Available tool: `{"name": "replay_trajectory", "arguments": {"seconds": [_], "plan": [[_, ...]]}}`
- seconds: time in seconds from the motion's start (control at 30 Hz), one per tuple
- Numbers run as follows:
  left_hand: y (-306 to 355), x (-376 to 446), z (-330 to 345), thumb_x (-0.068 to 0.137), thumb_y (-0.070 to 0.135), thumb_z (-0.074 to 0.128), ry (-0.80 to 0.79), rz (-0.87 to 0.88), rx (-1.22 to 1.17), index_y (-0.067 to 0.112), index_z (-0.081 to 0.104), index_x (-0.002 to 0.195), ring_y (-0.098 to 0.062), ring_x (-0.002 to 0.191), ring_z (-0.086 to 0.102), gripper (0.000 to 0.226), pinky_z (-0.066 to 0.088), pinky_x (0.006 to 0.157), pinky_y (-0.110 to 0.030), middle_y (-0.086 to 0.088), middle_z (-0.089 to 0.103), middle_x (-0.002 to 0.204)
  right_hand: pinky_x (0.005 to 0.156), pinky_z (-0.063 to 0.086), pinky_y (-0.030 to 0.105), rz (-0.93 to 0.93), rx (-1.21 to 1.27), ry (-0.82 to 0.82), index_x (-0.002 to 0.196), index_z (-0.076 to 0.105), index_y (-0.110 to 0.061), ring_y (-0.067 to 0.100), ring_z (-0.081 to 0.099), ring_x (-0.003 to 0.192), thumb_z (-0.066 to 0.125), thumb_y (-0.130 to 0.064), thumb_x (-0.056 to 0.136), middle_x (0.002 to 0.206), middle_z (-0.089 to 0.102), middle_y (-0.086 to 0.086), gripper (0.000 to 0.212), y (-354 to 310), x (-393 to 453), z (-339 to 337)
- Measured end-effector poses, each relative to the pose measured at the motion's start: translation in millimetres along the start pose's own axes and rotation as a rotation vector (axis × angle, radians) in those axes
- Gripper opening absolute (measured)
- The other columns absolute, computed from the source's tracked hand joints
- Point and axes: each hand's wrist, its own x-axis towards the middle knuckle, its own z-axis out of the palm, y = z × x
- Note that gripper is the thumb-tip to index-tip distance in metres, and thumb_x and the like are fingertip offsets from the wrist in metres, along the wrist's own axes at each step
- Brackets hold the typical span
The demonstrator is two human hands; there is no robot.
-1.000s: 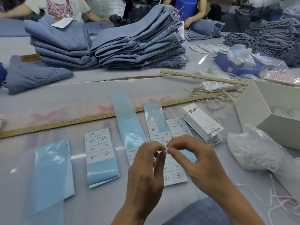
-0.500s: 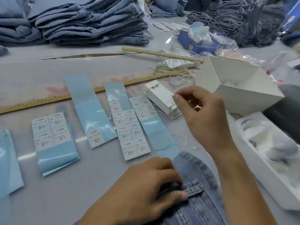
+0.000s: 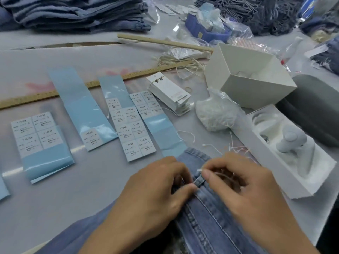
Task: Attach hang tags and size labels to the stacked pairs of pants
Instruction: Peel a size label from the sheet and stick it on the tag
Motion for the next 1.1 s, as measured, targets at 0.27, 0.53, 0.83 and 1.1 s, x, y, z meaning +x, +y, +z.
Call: {"name": "replay_trajectory", "arguments": {"seconds": [0.27,0.53,0.83,1.1], "plan": [[-8,7,-5,0.087,0.030,0.079,-0.015,-0.163,-0.655,0.022,0.075,0.079,-0.008,0.055,0.054,0.012,0.041,0.055,-0.016,-0.003,0.070,0.071,0.058,0.035,0.012,0.059,-0.196,0.105,0.072,0.069,-0.029,-0.002,0.045,0.058,0.072,-0.031,0.079,0.069,0.053,-0.015,0.008,0,-39,16],[-28,5,-6,0.091,0.015,0.069,-0.131,-0.025,-0.887,0.014,0.080,0.092,-0.002,0.071,0.068,0.012,0.049,0.066,-0.008,0.005,0.075,0.078,0.056,0.044,0.020,0.014,-0.210,0.239,0.077,0.076,-0.029,0.001,0.052,0.061,0.073,-0.031,0.082,0.069,0.062,-0.017,0.006,-11,-32,22],[-29,8,-8,0.082,0.031,0.082,-0.057,-0.033,-0.837,0.012,0.080,0.098,-0.044,0.063,0.043,0.024,0.039,0.065,-0.037,-0.041,0.054,0.082,0.063,0.050,0.012,0.134,0.053,0.195,0.087,0.082,-0.030,0.000,0.070,0.074,0.079,-0.021,0.083,0.079,0.072,-0.019,0.010,-10,-21,34],[-32,10,-3,0.082,0.029,0.076,-0.036,-0.015,-0.673,0.018,0.076,0.080,-0.029,0.065,0.063,0.011,0.048,0.062,-0.027,-0.009,0.073,0.077,0.064,0.050,0.011,0.188,0.153,0.142,0.085,0.080,-0.031,0.002,0.071,0.074,0.078,-0.023,0.085,0.078,0.073,-0.021,0.009,-9,-22,35]]}}
